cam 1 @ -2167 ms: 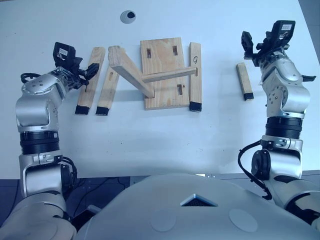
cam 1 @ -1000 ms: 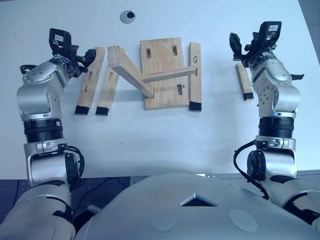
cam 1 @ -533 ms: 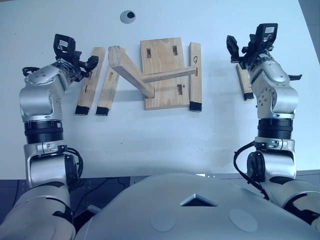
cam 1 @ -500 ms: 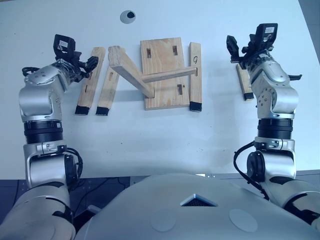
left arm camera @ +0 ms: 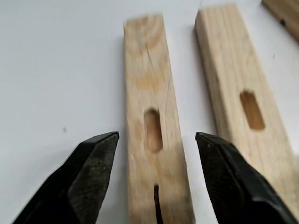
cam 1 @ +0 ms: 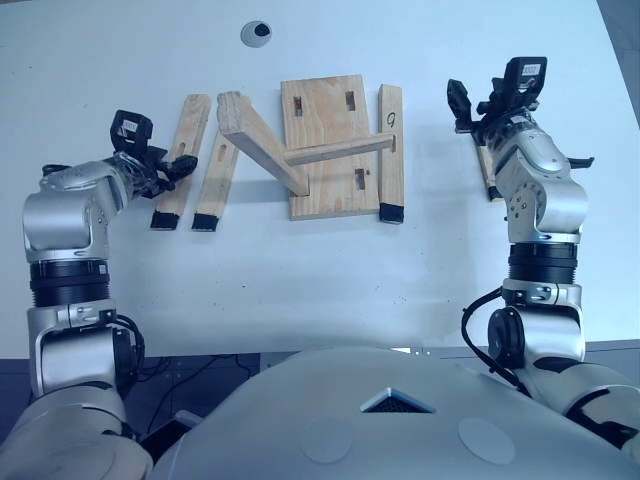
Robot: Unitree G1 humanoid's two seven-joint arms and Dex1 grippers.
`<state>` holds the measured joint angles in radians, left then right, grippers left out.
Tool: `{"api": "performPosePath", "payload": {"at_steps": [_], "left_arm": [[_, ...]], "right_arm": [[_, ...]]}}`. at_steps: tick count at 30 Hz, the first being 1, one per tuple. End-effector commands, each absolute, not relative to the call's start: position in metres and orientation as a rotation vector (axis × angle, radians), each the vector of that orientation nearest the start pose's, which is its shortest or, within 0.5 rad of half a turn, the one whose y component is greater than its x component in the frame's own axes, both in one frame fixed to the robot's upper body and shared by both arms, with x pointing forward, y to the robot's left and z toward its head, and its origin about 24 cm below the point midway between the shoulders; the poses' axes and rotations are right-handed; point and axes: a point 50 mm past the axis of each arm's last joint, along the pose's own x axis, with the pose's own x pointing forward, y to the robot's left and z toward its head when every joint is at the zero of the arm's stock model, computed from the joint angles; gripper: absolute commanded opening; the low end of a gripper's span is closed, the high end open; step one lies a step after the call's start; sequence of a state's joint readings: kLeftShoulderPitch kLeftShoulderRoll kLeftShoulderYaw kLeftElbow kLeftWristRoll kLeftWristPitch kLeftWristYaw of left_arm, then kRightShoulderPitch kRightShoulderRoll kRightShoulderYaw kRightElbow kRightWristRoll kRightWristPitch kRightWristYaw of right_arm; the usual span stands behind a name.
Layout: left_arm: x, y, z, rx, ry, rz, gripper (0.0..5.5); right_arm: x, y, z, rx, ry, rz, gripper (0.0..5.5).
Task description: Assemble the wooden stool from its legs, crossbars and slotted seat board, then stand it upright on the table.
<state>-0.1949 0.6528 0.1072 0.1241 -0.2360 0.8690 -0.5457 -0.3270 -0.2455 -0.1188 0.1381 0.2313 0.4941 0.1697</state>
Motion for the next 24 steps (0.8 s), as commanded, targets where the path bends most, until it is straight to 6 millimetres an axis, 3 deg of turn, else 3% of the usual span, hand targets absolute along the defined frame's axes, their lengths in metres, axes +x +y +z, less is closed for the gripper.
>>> {"api": "performPosePath", "payload": {"at_steps": [1, 5, 8, 12, 14, 17, 19, 21, 24], "left_arm": [[0.249, 0.291, 0.053, 0.139, 0.809, -0.227, 3.02], [0.236, 0.286, 0.049, 0.144, 0.868, -0.277, 3.02], [0.231, 0.289, 0.042, 0.152, 0.908, -0.265, 2.54], [0.235, 0.297, 0.033, 0.173, 0.889, -0.195, 2.07], [0.247, 0.298, 0.043, 0.155, 0.785, -0.203, 1.99], [0.287, 0.280, 0.092, 0.118, 0.450, -0.323, 1.99], [0.316, 0.249, 0.155, 0.060, 0.139, -0.486, 1.99], [0.324, 0.218, 0.203, 0.014, -0.061, -0.688, 1.99], [0.315, 0.178, 0.239, -0.043, -0.200, -1.000, 1.99]], "right_arm": [[0.309, -0.198, 0.067, 0.052, 0.286, 0.107, 4.00], [0.310, -0.201, 0.068, 0.048, 0.284, 0.100, 4.00], [0.311, -0.201, 0.068, 0.047, 0.280, 0.096, 4.00], [0.317, -0.202, 0.076, 0.042, 0.262, 0.107, 4.00], [0.323, -0.205, 0.082, 0.055, 0.252, 0.123, 4.00], [0.339, -0.207, 0.105, 0.118, 0.215, 0.223, 4.00], [0.357, -0.198, 0.153, 0.245, 0.115, 0.438, 4.19], [0.364, -0.182, 0.209, 0.425, -0.010, 0.715, 4.53], [0.355, -0.167, 0.276, 0.621, -0.125, 1.139, 5.02]]}}
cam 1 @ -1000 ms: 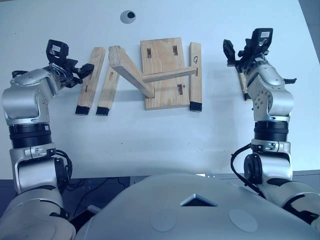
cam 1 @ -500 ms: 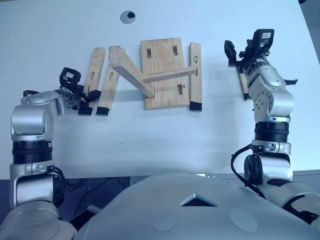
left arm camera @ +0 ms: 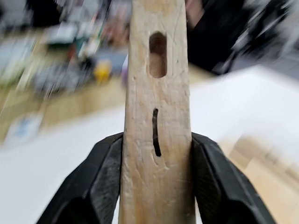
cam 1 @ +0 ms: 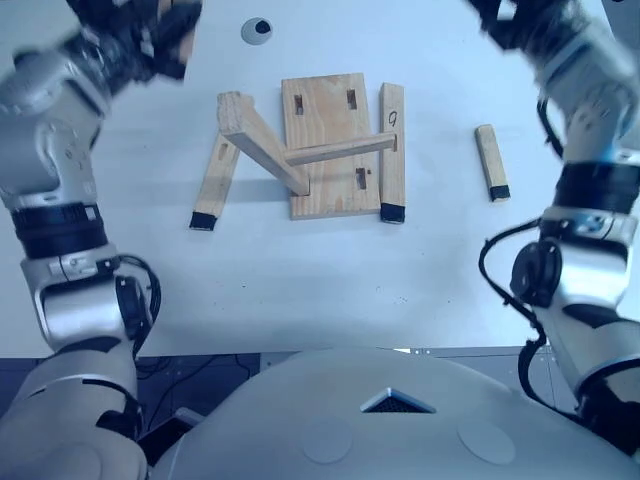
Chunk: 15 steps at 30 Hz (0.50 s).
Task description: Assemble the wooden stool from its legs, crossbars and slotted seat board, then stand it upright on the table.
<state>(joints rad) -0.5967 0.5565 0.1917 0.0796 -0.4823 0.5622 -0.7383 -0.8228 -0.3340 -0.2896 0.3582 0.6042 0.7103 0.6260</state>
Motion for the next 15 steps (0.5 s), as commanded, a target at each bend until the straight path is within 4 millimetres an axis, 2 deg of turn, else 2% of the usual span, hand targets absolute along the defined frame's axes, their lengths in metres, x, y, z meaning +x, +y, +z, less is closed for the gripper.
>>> {"api": "performPosePath", "payload": {"at_steps": [1, 3, 7, 10, 13, 15], "left_arm": [[0.310, 0.170, 0.246, -0.056, -0.226, -1.070, 1.99], [0.304, 0.163, 0.254, -0.090, -0.262, -1.165, 1.99], [0.295, 0.159, 0.252, -0.121, -0.249, -1.274, 1.99], [0.282, 0.151, 0.246, -0.127, -0.213, -1.374, 1.99], [0.282, 0.141, 0.238, -0.152, -0.181, -1.390, 1.99], [0.285, 0.136, 0.232, -0.160, -0.160, -1.374, 1.99]], "right_arm": [[0.350, -0.165, 0.288, 0.658, -0.141, 1.242, 5.22], [0.342, -0.165, 0.302, 0.696, -0.148, 1.399, 5.38], [0.323, -0.166, 0.310, 0.716, -0.123, 1.626, 5.40], [0.323, -0.162, 0.305, 0.718, -0.091, 1.641, 5.40], [0.327, -0.154, 0.298, 0.680, -0.061, 1.611, 5.40], [0.331, -0.149, 0.293, 0.673, -0.037, 1.585, 5.04]]}}
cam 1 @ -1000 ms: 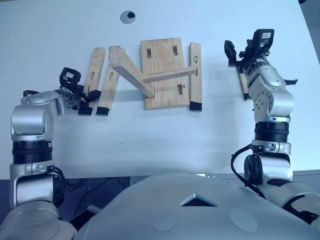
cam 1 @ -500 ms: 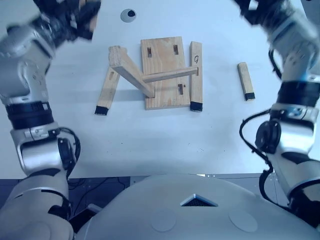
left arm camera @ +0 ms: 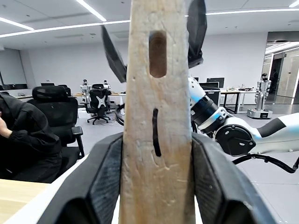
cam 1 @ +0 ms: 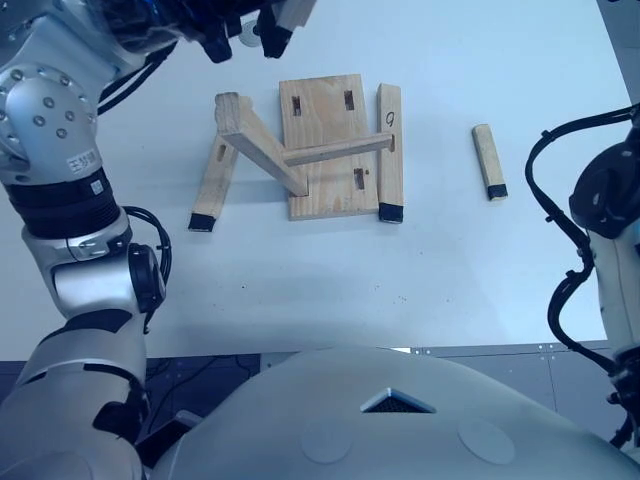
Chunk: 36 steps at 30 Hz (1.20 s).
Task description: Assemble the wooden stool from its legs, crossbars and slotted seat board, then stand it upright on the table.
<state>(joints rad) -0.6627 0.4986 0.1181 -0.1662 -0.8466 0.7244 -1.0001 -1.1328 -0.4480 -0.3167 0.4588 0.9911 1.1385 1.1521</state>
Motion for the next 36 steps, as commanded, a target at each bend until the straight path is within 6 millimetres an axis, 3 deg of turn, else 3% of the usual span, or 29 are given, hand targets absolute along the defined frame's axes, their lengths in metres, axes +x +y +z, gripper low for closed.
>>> {"api": "performPosePath", "payload": {"at_steps": [1, 17, 22, 23, 27, 30, 36], "left_arm": [[0.285, 0.135, 0.230, -0.169, -0.155, -1.371, 1.99], [0.287, 0.136, 0.218, -0.196, -0.111, -1.355, 1.99], [0.290, 0.137, 0.217, -0.207, -0.105, -1.336, 1.99], [0.294, 0.137, 0.217, -0.211, -0.104, -1.309, 2.37], [0.298, 0.138, 0.220, -0.217, -0.122, -1.283, 2.90], [0.297, 0.142, 0.227, -0.244, -0.152, -1.274, 3.35], [0.287, 0.156, 0.247, -0.379, -0.256, -1.306, 3.38]], "right_arm": [[0.331, -0.147, 0.291, 0.662, -0.029, 1.580, 4.82], [0.325, -0.146, 0.293, 0.641, -0.025, 1.627, 2.37], [0.324, -0.144, 0.292, 0.624, -0.032, 1.632, 2.29], [0.323, -0.142, 0.291, 0.605, -0.033, 1.630, 2.29], [0.321, -0.140, 0.288, 0.532, -0.056, 1.597, 2.28], [0.331, -0.145, 0.282, 0.450, -0.088, 1.478, 2.19], [0.350, -0.163, 0.254, 0.401, -0.067, 1.310, 2.10]]}}
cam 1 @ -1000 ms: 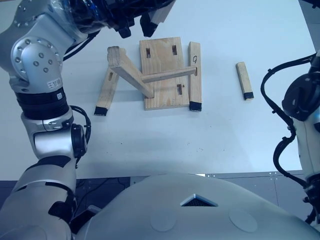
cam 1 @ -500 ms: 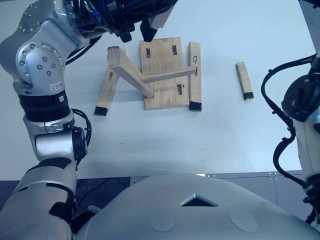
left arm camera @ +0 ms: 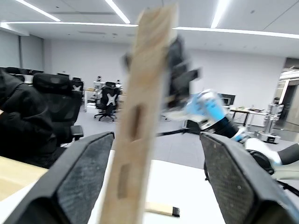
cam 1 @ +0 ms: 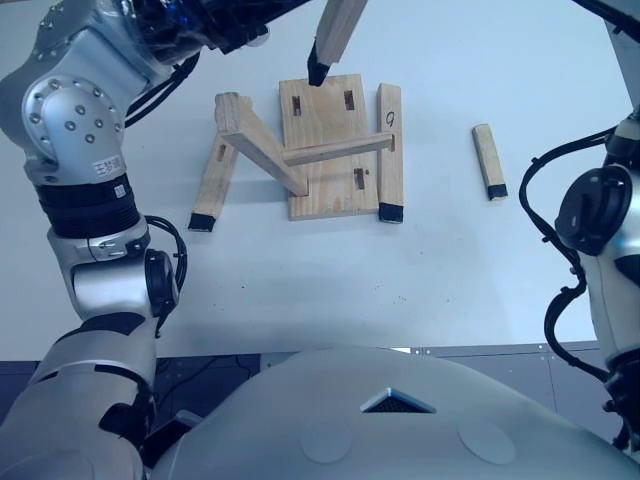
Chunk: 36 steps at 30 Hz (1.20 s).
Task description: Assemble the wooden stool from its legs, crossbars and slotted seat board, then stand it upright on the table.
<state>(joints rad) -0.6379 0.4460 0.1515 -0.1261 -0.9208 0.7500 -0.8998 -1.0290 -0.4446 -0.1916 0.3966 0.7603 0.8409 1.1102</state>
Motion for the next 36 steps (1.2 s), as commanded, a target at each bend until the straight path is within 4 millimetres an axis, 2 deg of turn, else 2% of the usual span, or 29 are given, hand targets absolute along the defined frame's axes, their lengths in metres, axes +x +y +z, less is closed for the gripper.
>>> {"api": "performPosePath", "payload": {"at_steps": [1, 6, 14, 30, 33, 36], "left_arm": [[0.291, 0.160, 0.248, -0.402, -0.263, -1.270, 3.38], [0.310, 0.175, 0.242, -0.453, -0.232, -1.098, 3.38], [0.322, 0.182, 0.229, -0.460, -0.166, -1.010, 3.38], [0.321, 0.176, 0.217, -0.531, -0.161, -1.036, 3.38], [0.321, 0.177, 0.213, -0.533, -0.153, -1.025, 3.38], [0.319, 0.179, 0.212, -0.526, -0.150, -1.016, 3.38]], "right_arm": [[0.351, -0.166, 0.247, 0.403, -0.050, 1.302, 2.10], [0.350, -0.188, 0.210, 0.420, 0.015, 1.260, 2.10], [0.336, -0.195, 0.160, 0.459, 0.135, 1.249, 2.10], [0.329, -0.195, 0.113, 0.559, 0.244, 1.162, 2.08], [0.323, -0.199, 0.105, 0.487, 0.310, 1.173, 2.08], [0.316, -0.208, 0.101, 0.301, 0.392, 1.201, 2.05]]}}
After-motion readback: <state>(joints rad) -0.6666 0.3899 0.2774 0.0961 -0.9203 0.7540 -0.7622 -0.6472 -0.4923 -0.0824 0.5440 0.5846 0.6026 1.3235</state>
